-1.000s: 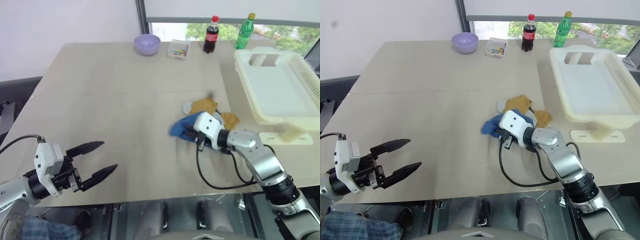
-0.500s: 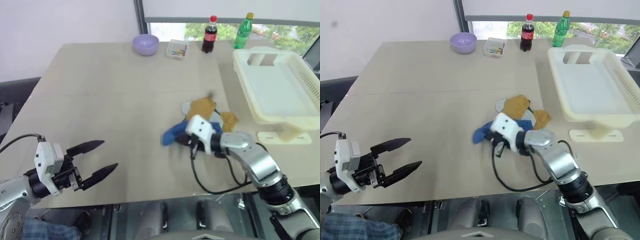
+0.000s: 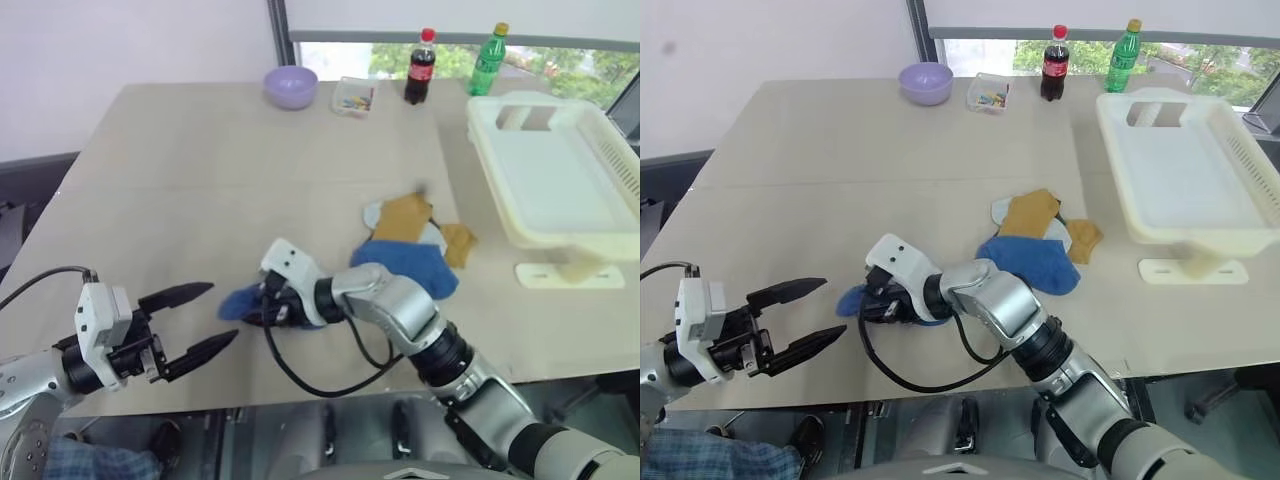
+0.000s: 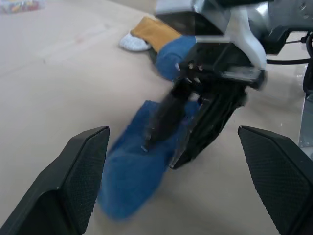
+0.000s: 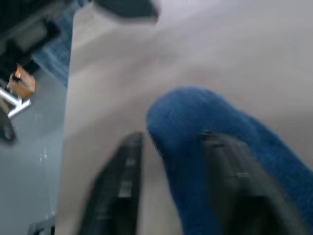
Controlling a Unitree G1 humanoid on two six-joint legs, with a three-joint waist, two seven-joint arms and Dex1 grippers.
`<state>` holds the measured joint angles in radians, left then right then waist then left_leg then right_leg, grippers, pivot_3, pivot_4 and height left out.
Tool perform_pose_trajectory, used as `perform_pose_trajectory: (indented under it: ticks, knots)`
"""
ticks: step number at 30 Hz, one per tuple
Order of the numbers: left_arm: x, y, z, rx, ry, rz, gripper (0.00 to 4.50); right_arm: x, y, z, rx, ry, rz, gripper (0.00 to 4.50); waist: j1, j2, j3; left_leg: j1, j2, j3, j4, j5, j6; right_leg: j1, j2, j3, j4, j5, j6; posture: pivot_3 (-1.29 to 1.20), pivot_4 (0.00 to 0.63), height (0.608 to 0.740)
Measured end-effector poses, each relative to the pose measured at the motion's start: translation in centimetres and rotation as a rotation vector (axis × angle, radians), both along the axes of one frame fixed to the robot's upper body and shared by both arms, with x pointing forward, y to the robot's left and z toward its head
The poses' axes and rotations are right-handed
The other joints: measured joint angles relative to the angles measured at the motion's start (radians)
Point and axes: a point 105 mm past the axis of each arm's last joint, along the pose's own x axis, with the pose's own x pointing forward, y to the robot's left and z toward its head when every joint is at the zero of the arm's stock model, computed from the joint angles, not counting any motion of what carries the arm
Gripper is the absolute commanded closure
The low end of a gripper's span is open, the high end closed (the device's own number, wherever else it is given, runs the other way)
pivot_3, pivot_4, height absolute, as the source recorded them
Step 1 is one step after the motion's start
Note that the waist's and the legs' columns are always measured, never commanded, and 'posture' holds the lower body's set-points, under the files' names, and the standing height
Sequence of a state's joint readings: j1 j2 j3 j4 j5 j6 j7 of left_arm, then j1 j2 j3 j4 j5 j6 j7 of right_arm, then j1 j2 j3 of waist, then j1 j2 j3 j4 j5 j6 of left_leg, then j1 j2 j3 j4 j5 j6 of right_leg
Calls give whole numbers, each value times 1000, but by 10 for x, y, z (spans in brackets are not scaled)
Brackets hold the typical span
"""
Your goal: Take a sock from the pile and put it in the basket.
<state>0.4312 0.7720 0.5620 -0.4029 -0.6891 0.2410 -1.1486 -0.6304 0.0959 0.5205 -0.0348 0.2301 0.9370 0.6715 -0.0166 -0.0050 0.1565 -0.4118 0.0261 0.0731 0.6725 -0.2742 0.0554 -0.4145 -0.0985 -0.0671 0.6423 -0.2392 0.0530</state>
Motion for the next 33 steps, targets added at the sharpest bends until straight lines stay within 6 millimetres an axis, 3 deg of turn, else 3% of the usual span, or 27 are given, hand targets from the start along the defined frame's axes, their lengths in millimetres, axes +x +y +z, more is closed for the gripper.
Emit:
perform_pose_trajectory:
  ticks: [5,9,14,20,23,30,33]
  knots:
    - [-1,2,0,2,2,10,0,19,-59,15,-5,-45,-98,2597,0,-2,-1,-2,-1,-1,2,0,0,0,-1,-1,0,0,0,0,150,740]
    - [3,1,5,6,-20,1,0,22,-94,23,-49,-105,-115,2597,1,-3,-1,-1,0,-1,2,1,-1,0,2,-1,0,0,0,0,150,740]
    - [8,1,9,6,-36,-10,0,53,-137,29,-156,-304,-274,2597,-4,-2,-1,-1,1,0,2,1,-1,0,5,0,0,0,0,0,150,740]
    - [12,-1,8,2,-28,-33,0,63,-141,13,-255,-445,-295,2597,-1,-2,-1,-2,3,0,2,1,-1,0,5,0,0,0,0,0,150,740]
    - [13,-1,8,1,-26,-35,0,60,-140,1,-275,-424,-281,2597,0,-2,-1,-2,3,0,2,1,-1,0,5,0,0,0,0,0,150,740]
    - [12,1,7,26,-10,-61,0,56,-139,-3,-288,-418,-259,2597,1,-2,-1,-2,4,0,3,1,-1,0,6,0,0,0,0,0,150,740]
    - [12,1,7,33,-11,-67,0,57,-139,-4,-295,-424,-258,3431,1,-2,-1,-2,4,0,3,1,-1,0,6,0,0,0,0,0,150,740]
